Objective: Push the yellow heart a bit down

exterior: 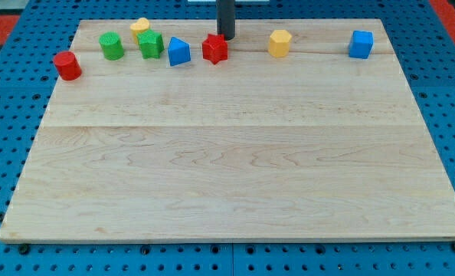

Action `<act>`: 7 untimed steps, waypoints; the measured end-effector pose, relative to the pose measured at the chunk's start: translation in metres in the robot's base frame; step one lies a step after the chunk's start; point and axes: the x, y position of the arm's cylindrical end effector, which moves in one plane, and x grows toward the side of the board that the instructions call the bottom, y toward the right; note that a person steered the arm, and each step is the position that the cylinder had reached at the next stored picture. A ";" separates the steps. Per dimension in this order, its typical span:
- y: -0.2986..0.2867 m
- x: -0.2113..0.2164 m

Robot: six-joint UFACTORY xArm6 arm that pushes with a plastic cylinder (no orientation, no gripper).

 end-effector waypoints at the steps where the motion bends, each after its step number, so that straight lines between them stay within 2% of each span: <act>1: 0.000 -0.010; 2: -0.004 -0.041; 3: -0.024 -0.040; 6: -0.180 -0.041; 7: -0.174 -0.041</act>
